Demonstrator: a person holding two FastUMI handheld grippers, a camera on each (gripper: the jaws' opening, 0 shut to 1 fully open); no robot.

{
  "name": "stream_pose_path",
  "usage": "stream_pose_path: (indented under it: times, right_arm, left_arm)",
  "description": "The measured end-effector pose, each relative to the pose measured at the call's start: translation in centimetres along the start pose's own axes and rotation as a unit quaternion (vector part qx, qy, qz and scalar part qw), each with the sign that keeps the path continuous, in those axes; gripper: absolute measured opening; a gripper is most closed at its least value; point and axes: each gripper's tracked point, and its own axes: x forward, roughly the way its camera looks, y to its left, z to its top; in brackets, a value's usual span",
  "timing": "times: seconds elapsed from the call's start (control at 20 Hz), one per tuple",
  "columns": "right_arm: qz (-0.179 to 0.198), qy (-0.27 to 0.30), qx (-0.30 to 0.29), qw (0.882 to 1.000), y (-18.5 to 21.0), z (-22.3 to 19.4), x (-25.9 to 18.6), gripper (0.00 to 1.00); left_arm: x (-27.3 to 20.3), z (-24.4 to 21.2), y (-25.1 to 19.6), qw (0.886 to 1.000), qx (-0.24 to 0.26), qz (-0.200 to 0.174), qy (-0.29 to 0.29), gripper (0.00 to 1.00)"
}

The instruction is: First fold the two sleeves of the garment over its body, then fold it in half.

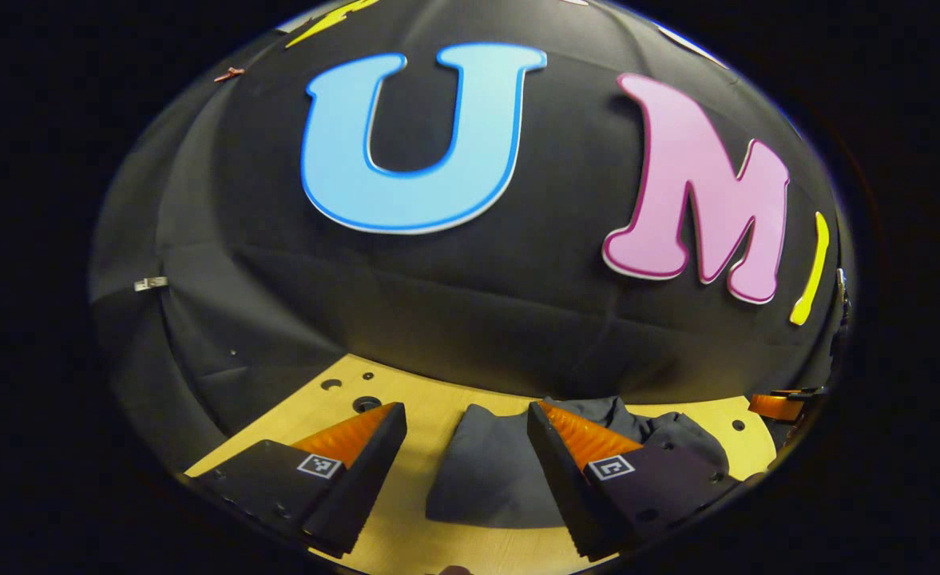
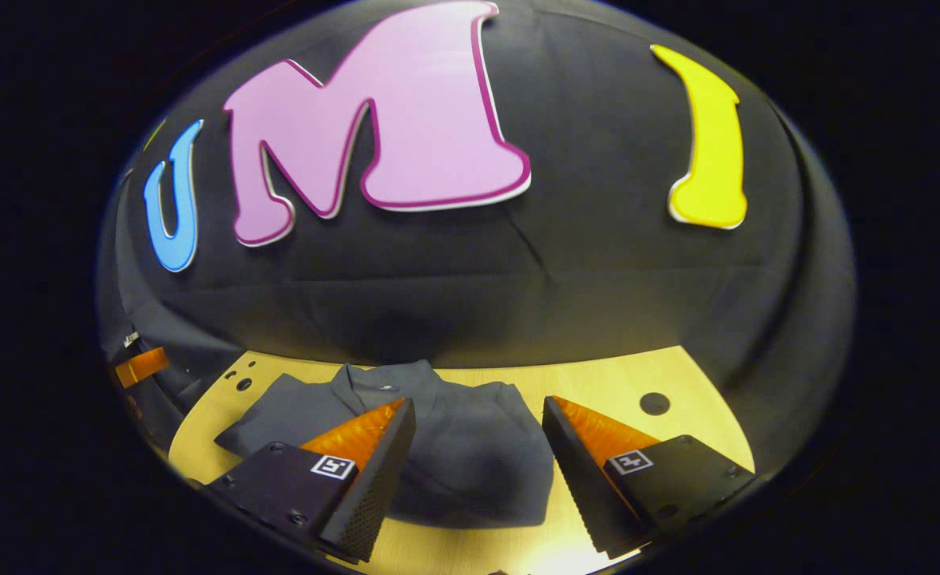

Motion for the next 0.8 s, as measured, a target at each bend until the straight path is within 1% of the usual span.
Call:
stream_pose_path:
  times: [0.1,0.25,0.4,0.55,0.7,0.8]
  right_arm:
    - [-0.008,-0.015,-0.002,1.0,0.2,0.5,-3.7,0.99]
    - [-0.022,-0.03,-0.004,0.999,0.8,0.2,-9.2,0.99]
    - [-0.037,-0.038,-0.004,0.999,1.5,-0.8,-14.5,0.99]
    - [-0.038,-0.055,0.013,0.998,3.2,-1.7,-19.8,0.98]
    - [-0.037,-0.059,0.015,0.997,4.2,-3.6,-24.6,0.98]
    - [-0.035,-0.055,0.016,0.998,4.7,-5.1,-27.7,0.98]
  left_arm:
    - [-3.6,0.5,0.4,1.0,0.0,-0.003,-0.01,0.96]
    - [-8.7,0.8,0.9,1.0,0.011,-0.011,-0.022,0.96]
    - [-13.4,0.6,1.0,0.999,0.023,-0.033,-0.027,0.96]
    - [-18.0,0.4,1.1,0.997,0.031,-0.057,-0.037,0.96]
    - [-22.0,-0.2,1.8,0.996,0.039,-0.061,-0.047,0.96]
    - [-24.5,-1.3,2.1,0.996,0.032,-0.065,-0.048,0.96]
